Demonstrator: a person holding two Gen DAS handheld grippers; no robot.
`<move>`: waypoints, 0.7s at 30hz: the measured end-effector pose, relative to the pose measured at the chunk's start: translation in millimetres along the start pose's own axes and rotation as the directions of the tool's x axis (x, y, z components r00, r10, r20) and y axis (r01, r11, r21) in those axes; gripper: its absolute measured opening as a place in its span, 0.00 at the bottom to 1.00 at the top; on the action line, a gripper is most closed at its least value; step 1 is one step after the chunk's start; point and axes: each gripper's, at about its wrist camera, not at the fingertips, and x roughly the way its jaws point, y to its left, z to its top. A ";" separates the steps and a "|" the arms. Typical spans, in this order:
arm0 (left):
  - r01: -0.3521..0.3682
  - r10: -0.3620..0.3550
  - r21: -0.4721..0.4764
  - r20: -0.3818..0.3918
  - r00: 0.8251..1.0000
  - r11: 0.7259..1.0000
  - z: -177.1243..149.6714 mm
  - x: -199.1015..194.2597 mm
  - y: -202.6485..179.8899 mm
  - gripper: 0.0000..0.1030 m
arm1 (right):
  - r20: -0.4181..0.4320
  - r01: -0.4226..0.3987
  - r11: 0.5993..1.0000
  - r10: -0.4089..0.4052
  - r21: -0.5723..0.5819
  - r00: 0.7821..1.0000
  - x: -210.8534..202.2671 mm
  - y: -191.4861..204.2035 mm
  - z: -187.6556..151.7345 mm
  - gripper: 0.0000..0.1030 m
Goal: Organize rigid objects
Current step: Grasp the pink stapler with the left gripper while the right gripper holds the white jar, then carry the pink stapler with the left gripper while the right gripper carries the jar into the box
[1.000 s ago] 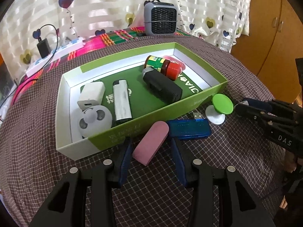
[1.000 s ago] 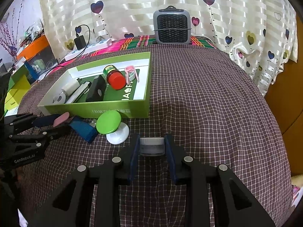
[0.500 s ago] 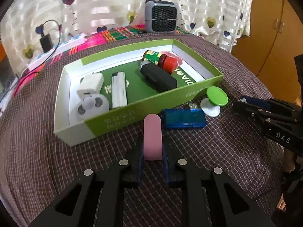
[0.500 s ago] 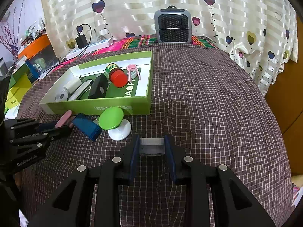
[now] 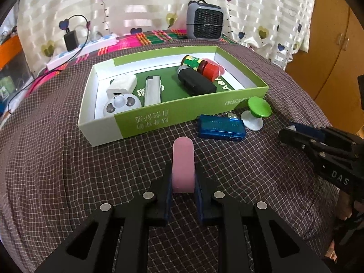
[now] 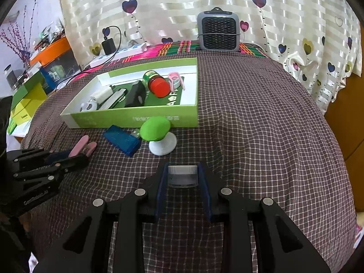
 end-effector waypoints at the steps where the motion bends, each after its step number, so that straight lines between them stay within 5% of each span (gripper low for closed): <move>1: -0.001 0.001 -0.002 0.001 1.000 1.000 0.5 0.3 0.0 0.17 | 0.000 -0.003 1.000 0.003 -0.004 1.000 -0.4 1.4 -0.6 0.28; 21: 0.002 -0.002 -0.016 0.024 1.000 1.000 1.0 0.0 0.8 0.16 | -0.001 -0.011 1.000 0.011 -0.016 1.000 2.0 7.7 -1.2 0.28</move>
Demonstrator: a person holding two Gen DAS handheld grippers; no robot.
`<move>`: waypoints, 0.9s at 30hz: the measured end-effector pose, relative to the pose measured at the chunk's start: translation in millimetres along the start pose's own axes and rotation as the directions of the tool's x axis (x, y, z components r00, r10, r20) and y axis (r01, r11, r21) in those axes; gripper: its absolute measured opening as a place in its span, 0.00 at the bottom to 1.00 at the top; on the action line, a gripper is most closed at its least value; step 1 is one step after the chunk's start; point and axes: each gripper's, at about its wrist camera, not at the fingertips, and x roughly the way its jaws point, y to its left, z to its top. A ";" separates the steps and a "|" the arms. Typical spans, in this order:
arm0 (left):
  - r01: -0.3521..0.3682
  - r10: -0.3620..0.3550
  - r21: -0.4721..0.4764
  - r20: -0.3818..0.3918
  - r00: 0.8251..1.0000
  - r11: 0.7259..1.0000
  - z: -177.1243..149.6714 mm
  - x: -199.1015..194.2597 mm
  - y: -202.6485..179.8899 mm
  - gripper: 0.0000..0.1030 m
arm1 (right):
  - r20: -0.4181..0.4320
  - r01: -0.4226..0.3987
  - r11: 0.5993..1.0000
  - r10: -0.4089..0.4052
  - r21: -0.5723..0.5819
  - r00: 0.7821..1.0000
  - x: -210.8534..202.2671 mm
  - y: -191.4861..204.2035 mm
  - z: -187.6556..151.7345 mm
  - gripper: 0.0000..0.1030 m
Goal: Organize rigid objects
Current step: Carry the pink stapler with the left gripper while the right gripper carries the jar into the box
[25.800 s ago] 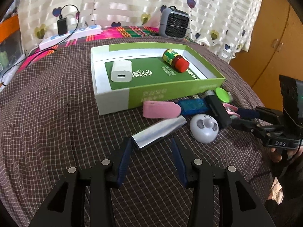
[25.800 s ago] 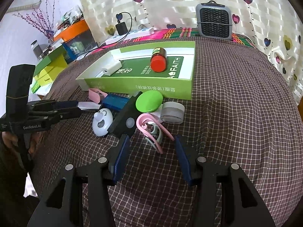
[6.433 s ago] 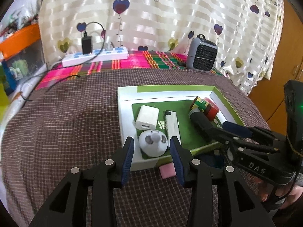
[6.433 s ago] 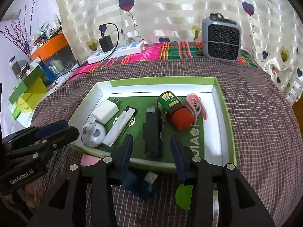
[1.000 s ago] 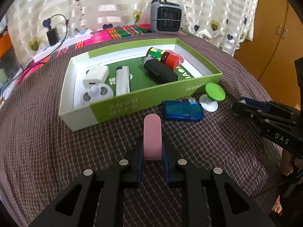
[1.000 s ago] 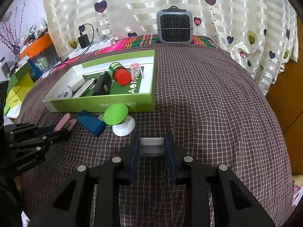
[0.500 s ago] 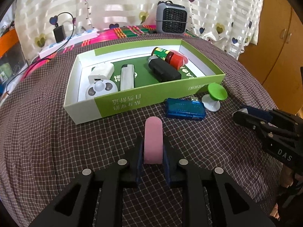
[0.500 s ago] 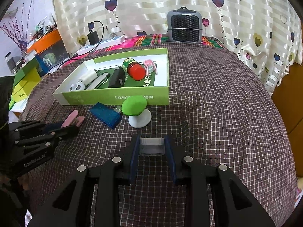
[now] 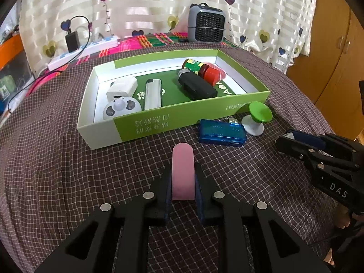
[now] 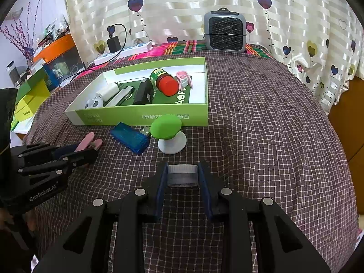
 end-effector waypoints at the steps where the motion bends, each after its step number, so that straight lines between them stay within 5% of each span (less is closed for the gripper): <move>1: 0.000 0.000 0.003 0.005 1.000 1.000 -0.3 -1.7 -0.8 0.16 | 0.001 0.000 1.000 0.000 0.000 1.000 -0.1 0.4 -0.3 0.28; 27: -0.002 0.002 -0.001 0.093 0.996 1.000 9.0 -40.4 -6.9 0.16 | 0.068 -0.031 0.999 0.034 -0.040 0.997 -22.7 12.7 12.0 0.28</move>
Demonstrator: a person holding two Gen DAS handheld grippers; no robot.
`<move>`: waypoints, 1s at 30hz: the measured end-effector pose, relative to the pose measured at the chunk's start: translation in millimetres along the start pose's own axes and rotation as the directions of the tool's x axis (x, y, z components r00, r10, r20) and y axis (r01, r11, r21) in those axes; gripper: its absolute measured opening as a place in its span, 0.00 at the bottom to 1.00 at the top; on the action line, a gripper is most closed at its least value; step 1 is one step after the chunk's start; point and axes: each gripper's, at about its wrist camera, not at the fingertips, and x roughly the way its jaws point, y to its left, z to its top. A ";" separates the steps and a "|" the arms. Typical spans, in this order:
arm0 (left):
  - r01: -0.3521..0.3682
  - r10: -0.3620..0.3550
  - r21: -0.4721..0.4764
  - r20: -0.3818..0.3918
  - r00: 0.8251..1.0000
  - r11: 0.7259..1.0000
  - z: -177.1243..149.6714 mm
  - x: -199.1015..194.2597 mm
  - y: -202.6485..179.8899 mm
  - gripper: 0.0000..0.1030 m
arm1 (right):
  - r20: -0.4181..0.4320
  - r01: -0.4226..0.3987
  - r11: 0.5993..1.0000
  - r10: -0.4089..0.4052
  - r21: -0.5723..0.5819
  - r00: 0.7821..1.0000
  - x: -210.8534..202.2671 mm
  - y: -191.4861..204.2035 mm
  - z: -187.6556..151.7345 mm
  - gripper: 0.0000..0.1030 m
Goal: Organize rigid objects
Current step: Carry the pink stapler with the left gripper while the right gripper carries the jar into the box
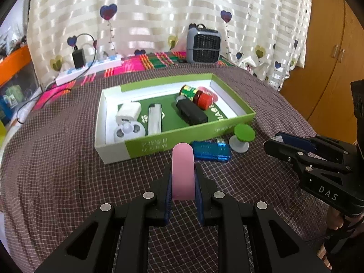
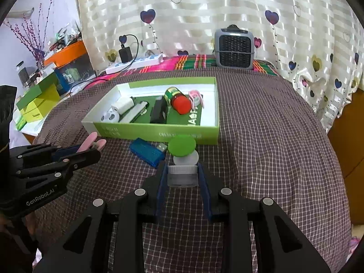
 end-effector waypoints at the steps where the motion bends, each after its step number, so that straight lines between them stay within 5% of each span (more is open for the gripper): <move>1: -0.001 0.001 0.001 0.003 1.000 1.000 1.4 -0.9 -0.2 0.16 | 0.006 -0.002 1.000 0.002 -0.001 1.000 -1.4 0.7 2.0 0.28; 30: -0.018 0.020 -0.030 0.060 0.998 0.999 56.6 5.2 29.2 0.16 | 0.048 -0.028 0.999 0.029 -0.015 0.998 3.9 3.2 54.7 0.28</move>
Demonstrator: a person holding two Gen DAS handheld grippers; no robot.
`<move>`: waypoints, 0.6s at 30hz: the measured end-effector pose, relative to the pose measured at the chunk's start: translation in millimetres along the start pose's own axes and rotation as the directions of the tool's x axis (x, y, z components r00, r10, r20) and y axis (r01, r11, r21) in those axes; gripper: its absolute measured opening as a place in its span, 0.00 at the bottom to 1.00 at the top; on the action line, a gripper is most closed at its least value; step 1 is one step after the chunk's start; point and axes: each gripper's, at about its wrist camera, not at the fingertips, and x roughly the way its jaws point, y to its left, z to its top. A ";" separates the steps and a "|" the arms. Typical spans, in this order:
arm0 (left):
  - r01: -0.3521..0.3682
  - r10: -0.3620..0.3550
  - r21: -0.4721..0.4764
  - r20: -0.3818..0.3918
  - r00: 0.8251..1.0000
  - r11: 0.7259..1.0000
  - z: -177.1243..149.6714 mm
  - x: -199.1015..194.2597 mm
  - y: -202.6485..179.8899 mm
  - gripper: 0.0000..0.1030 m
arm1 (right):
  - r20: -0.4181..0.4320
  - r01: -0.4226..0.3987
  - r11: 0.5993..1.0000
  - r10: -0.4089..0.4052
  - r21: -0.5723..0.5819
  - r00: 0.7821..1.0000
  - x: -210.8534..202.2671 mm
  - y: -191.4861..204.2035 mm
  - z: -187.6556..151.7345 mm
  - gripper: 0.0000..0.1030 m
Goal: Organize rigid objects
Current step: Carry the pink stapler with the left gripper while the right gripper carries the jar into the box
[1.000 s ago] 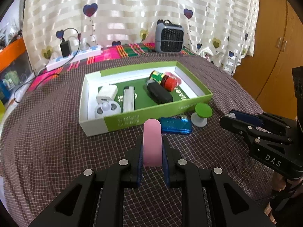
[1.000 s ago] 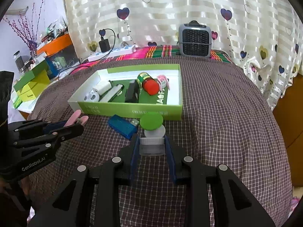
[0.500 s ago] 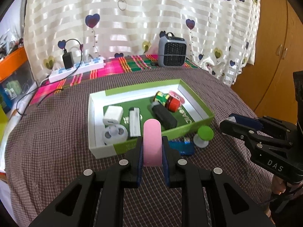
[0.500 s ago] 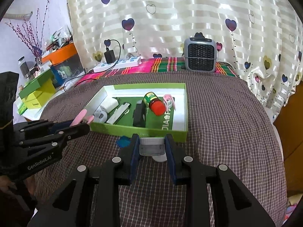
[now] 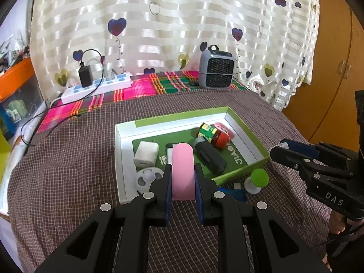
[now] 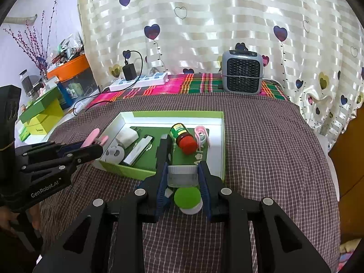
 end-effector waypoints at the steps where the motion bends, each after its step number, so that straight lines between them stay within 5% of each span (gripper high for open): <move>1: -0.005 0.005 -0.003 0.001 1.000 1.000 2.1 1.7 1.9 0.16 | 0.000 0.000 1.000 0.000 -0.002 1.000 1.4 -0.1 1.8 0.28; 18: 0.027 -0.027 -0.022 -0.013 1.000 0.999 26.4 35.6 16.0 0.16 | -0.055 -0.008 1.000 0.009 0.017 0.998 38.7 -11.3 18.0 0.28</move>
